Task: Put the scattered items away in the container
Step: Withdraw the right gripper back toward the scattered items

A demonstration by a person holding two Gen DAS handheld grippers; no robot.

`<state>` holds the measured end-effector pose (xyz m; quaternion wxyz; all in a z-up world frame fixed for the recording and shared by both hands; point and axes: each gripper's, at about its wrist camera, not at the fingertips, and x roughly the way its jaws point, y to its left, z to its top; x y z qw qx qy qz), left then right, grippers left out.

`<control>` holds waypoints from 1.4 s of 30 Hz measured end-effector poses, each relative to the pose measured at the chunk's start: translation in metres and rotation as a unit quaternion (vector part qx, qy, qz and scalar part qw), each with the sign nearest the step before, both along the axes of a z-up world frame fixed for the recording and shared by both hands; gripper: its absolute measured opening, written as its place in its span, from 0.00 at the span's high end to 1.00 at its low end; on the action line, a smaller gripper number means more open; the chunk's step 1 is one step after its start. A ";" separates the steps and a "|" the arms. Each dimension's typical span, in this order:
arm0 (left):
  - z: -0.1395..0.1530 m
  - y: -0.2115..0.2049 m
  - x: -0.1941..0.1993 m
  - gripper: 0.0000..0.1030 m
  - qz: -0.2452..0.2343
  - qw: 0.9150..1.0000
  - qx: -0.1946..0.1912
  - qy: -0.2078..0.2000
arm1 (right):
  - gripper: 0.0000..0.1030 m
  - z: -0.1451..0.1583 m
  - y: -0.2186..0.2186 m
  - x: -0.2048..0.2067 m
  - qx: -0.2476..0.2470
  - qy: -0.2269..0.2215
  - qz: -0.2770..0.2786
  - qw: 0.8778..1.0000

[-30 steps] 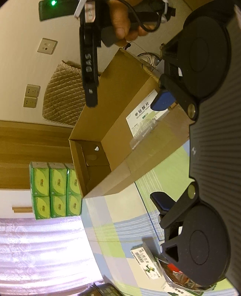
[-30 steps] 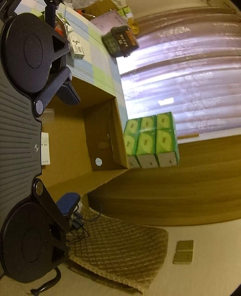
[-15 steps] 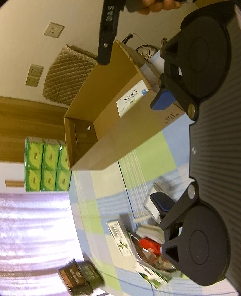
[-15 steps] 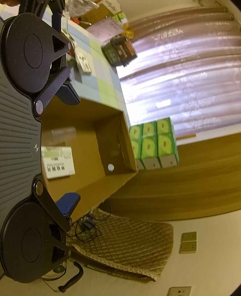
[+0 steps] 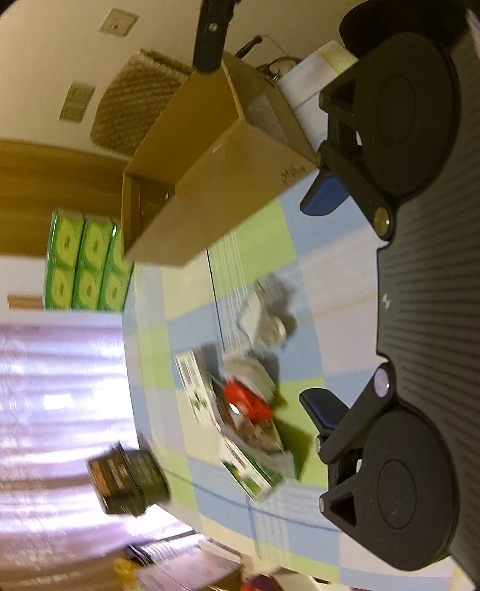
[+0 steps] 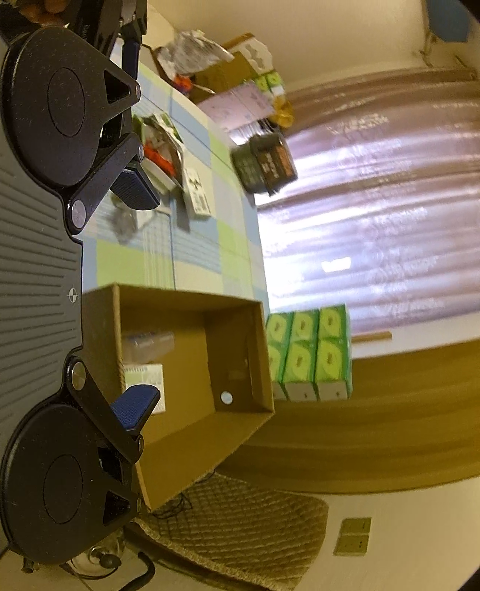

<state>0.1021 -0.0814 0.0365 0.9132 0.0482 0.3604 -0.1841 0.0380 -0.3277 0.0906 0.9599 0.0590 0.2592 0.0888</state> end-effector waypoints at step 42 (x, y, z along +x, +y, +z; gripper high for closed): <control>-0.027 0.094 0.001 0.03 0.093 0.995 -0.010 0.039 | 0.00 -0.027 0.108 0.032 -0.064 0.027 0.145 0.987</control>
